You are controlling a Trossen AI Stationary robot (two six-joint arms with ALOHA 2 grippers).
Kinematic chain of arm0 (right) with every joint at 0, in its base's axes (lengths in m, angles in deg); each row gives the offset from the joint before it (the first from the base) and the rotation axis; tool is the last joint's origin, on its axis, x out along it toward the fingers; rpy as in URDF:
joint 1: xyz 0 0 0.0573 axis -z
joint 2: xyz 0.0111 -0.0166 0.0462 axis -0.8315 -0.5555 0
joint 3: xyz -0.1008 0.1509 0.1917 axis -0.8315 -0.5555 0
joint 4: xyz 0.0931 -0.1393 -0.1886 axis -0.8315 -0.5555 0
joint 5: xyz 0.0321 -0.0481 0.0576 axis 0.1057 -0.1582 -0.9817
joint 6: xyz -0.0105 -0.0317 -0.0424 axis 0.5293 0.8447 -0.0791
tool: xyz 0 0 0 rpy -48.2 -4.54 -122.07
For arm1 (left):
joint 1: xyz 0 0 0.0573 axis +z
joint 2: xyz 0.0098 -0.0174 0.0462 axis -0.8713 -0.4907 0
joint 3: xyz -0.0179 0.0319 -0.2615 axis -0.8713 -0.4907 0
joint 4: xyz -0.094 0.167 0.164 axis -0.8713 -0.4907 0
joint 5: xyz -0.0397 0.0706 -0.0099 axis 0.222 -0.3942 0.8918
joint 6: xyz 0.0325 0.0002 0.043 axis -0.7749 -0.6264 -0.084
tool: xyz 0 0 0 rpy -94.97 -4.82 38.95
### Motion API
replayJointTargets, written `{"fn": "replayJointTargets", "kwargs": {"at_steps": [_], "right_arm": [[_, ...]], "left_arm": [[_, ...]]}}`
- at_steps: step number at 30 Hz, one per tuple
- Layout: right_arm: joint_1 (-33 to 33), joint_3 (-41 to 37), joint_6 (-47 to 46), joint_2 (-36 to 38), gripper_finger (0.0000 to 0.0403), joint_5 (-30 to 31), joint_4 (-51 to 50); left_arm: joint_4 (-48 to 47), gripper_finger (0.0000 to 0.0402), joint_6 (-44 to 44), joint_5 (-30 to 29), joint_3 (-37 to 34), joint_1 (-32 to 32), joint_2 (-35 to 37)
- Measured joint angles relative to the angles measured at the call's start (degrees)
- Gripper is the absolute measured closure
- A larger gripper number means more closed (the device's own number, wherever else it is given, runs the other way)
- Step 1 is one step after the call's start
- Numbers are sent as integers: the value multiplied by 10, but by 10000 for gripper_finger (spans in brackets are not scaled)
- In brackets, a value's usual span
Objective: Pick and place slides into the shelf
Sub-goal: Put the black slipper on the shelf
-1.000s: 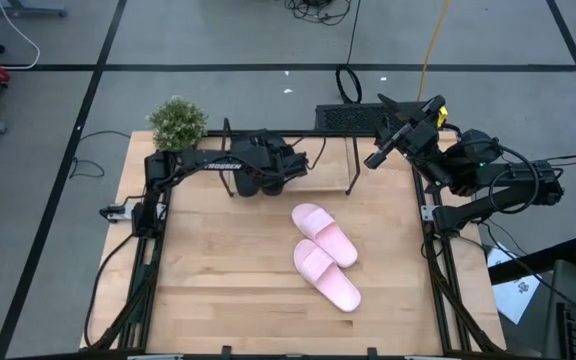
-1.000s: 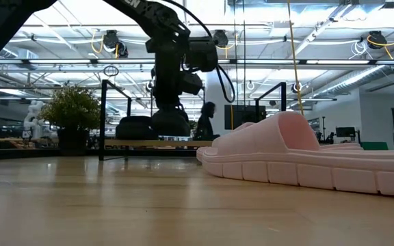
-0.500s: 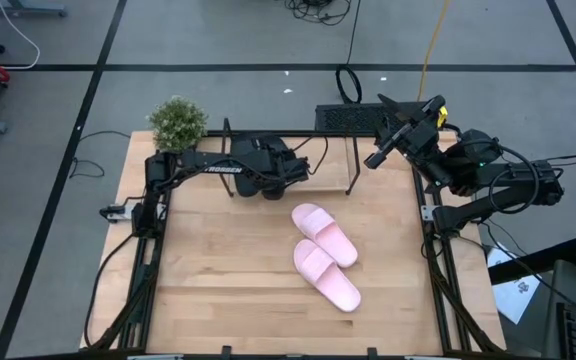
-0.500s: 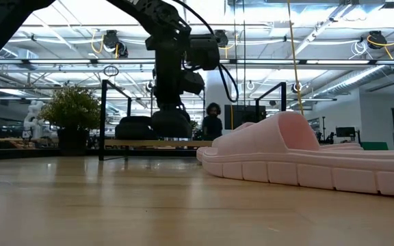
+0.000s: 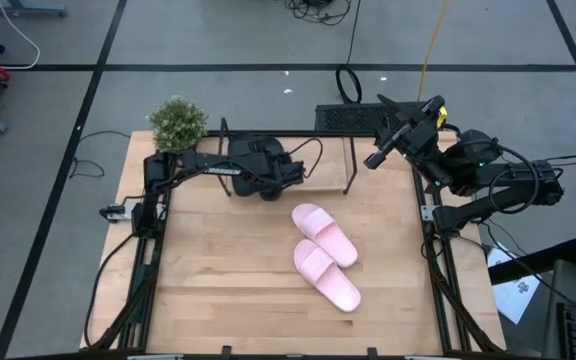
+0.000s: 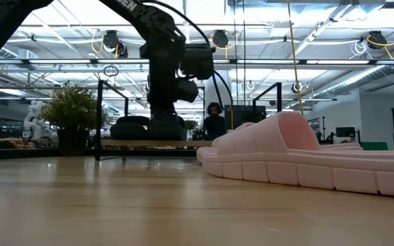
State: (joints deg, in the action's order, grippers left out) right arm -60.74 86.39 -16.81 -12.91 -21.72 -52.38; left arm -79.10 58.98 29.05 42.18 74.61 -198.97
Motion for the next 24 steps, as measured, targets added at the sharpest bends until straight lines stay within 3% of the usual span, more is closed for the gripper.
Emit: {"fn": "replayJointTargets", "kwargs": {"at_steps": [24], "right_arm": [[-1,0,-2,0,257,0,-1]], "left_arm": [[49,401,-58,-3,-14,7,27]]}}
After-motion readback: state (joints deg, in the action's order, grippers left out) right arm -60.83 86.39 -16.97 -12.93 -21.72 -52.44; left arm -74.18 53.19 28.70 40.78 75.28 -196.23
